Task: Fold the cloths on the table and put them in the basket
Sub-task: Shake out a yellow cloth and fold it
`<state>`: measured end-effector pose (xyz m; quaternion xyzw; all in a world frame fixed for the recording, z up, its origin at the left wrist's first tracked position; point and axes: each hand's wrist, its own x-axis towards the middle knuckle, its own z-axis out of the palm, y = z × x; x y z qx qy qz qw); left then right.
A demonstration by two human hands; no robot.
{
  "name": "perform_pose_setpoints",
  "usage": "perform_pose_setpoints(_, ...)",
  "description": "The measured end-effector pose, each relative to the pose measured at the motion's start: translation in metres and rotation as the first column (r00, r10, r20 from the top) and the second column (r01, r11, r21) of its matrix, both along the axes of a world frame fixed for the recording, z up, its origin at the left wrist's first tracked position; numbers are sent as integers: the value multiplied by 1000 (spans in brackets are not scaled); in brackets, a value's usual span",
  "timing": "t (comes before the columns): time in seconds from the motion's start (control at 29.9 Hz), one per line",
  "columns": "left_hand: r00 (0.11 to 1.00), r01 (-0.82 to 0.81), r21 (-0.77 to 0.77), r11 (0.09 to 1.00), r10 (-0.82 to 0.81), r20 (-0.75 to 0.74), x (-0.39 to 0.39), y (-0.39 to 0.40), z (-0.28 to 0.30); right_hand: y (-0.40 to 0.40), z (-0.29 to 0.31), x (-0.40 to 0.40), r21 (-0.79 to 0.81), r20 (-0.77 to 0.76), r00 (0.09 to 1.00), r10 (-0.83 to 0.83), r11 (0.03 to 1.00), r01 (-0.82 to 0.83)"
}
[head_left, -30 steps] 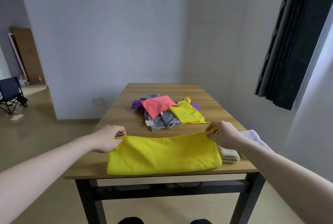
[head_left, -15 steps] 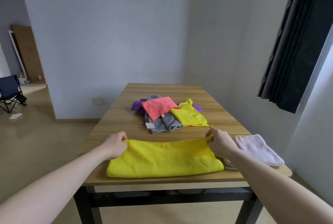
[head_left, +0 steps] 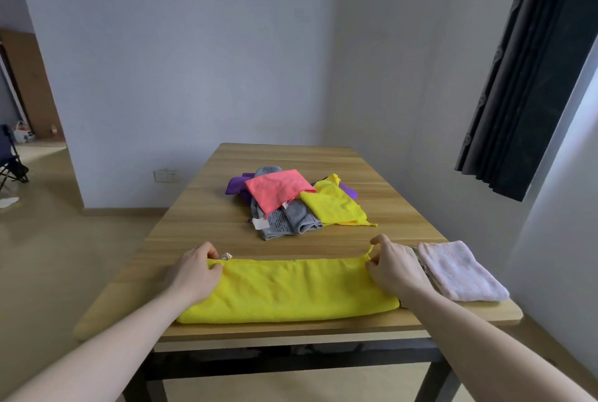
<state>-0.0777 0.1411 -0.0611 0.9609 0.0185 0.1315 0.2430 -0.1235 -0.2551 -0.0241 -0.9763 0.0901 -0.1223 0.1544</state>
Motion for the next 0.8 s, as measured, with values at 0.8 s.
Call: perform_pose_setpoints(0.8,994,-6,-315,949,41,104,-1,10,-15,58,-30,-26,-24,-15,956,292,956,-292)
